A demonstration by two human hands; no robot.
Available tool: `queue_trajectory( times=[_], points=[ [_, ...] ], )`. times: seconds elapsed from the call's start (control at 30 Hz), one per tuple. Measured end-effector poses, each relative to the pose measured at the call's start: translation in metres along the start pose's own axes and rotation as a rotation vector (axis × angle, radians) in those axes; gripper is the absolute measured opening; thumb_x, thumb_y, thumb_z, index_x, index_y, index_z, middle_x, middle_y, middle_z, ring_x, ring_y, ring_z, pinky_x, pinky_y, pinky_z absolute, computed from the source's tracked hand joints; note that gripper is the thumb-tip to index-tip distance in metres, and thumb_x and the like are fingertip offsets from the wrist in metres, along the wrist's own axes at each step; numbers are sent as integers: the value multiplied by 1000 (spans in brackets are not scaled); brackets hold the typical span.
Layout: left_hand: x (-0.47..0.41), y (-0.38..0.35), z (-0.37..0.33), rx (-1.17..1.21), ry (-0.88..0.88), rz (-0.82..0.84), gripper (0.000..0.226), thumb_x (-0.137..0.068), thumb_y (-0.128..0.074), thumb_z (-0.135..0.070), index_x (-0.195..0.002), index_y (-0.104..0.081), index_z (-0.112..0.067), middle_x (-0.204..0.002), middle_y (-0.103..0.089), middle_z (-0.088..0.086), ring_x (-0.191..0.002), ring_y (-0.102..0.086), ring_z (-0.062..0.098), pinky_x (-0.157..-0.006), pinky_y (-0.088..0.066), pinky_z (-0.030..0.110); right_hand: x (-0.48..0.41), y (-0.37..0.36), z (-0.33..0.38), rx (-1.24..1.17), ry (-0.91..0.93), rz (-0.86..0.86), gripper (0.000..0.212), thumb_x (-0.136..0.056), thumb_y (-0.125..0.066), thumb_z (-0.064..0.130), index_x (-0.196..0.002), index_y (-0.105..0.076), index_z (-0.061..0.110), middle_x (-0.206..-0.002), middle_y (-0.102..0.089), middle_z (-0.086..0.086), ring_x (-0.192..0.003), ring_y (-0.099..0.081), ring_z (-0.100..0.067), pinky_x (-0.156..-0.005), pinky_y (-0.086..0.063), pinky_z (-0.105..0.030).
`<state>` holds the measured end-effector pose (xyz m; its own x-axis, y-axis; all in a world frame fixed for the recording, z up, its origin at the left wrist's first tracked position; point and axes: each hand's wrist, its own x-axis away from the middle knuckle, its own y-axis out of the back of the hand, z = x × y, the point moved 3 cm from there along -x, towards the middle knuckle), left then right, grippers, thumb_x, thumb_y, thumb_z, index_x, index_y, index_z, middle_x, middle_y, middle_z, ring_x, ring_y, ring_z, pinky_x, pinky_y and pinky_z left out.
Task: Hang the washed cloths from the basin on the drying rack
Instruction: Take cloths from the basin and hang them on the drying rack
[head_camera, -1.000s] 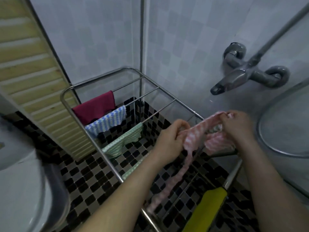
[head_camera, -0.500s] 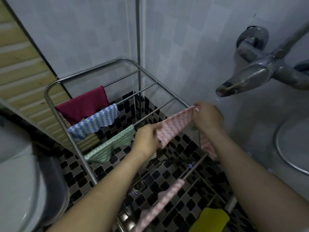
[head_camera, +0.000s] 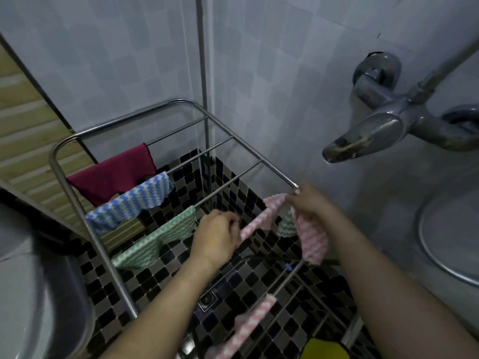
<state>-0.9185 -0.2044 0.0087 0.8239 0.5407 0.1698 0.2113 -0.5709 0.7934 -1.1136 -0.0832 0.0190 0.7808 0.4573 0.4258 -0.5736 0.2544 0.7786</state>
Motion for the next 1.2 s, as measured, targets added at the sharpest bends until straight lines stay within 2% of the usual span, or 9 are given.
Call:
queue_trajectory(
  times=[0.13, 0.27, 0.4, 0.53, 0.83, 0.93, 1.03, 1.13, 1.2],
  points=[
    [9, -4, -10, -18, -44, 5, 17, -94, -59, -29, -107, -69, -24, -97, -72, -1, -81, -63, 10, -69, -47, 20, -3, -3, -3, -26, -19, -57, 30, -85, -67, 21, -63, -52, 8, -62, -48, -7, -71, -51, -19, -65, -39, -29],
    [8, -3, -11, 14, -42, -57, 19, -93, -61, -22, -108, -71, -23, -106, -72, -1, -91, -67, 12, -80, -53, 23, -4, 8, 2, 87, -6, -191, 21, -88, -60, 26, -75, -59, 10, -86, -60, -16, -89, -61, -29, -69, -38, -29],
    [4, 1, -17, -23, -103, -151, 19, -95, -56, -21, -108, -70, -21, -105, -67, -1, -90, -64, 14, -74, -45, 20, -5, 16, 9, 157, 14, -340, 22, -90, -58, 32, -100, -66, 15, -109, -67, -15, -101, -61, -35, -73, -41, -31],
    [3, -3, -22, -132, -158, -96, 22, -97, -53, -29, -115, -64, -27, -103, -69, -2, -94, -65, 17, -75, -52, 29, -3, 16, 5, 151, 66, -295, 17, -85, -64, 29, -99, -67, 19, -106, -67, -9, -98, -62, -31, -74, -45, -30],
    [6, -8, -23, -102, -202, -116, 21, -91, -63, -22, -112, -64, -24, -105, -65, -2, -95, -60, 15, -75, -46, 23, 13, 10, 5, 104, 124, -243, 18, -88, -61, 27, -93, -72, 13, -92, -70, -12, -88, -63, -28, -73, -46, -30],
    [16, 0, -29, 117, -205, -133, 18, -92, -62, -26, -109, -68, -23, -102, -65, -5, -94, -59, 10, -79, -46, 17, 36, 26, 3, -243, 123, -297, 19, -87, -64, 23, -81, -72, 7, -78, -70, -12, -76, -65, -25, -70, -49, -31],
    [38, 2, -44, 516, -137, 53, 13, -89, -65, -30, -99, -71, -26, -89, -70, -11, -84, -64, 5, -79, -54, 23, 72, 27, 4, -850, 54, -199, 18, -88, -64, 16, -74, -71, 7, -63, -69, -5, -60, -66, -15, -59, -51, -23],
    [63, -5, -66, 590, -201, 214, 30, -81, -73, -37, -108, -65, -26, -98, -69, -12, -89, -65, 1, -80, -54, 23, 101, 15, 10, -1295, -24, -83, 30, -91, -61, 16, -61, -68, 10, -61, -68, -9, -56, -67, -18, -53, -54, -26],
    [77, -4, -74, 637, -203, 143, 30, -79, -75, -38, -103, -64, -24, -95, -70, -7, -84, -66, 8, -73, -56, 27, 116, 5, 13, -1461, -89, 1, 29, -91, -61, 19, -64, -65, 8, -65, -68, -10, -61, -68, -19, -56, -56, -28]
  ],
)
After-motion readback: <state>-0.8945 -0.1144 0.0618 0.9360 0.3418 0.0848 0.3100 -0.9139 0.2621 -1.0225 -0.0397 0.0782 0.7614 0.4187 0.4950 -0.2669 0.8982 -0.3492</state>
